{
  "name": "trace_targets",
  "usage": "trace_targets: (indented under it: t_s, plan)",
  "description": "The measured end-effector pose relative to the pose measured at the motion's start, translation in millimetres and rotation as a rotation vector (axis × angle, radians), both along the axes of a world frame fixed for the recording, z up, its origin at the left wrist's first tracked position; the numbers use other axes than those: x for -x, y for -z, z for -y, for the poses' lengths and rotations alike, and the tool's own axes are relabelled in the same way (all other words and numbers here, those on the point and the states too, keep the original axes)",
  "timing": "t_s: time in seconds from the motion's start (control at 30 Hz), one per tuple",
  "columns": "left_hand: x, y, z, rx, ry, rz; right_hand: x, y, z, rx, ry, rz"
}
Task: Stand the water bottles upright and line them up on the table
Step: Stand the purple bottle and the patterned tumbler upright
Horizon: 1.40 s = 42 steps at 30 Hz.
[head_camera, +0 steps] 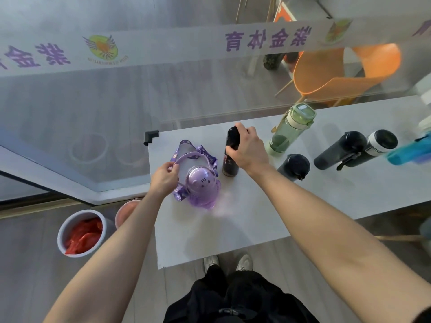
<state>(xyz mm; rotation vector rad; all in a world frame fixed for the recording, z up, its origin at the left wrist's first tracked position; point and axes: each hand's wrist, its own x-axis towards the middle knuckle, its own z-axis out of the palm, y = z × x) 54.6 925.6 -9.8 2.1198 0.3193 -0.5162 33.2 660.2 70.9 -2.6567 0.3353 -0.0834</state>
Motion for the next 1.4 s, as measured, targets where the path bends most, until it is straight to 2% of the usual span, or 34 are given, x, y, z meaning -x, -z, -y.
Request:
trace_targets:
  t_s: [0.3,0.47,0.73,1.03,1.4]
  plan:
    - [12.4,-23.1,-2.2,-0.225,0.135,0.306,7.2,2.4,7.2,0.016,-0.024,-0.059]
    - [24.3,-57.7,4.7,-0.452,0.316,0.489,6.6,-10.4,7.3,0.056,-0.053,-0.163]
    - [48.5,-138.6,47.8,-0.647,0.486,0.487,42.0,-66.4,56.6,0.007,-0.154,-0.201]
    - [112.6,-190.8,205.4,-0.695,0.68,0.546,148.6,-116.8,200.2,0.053,-0.177,-0.189]
    - [195.4,-161.5,458.9,-0.609,1.08,0.499,303.2,-67.4,436.1,0.008,0.113,-0.357]
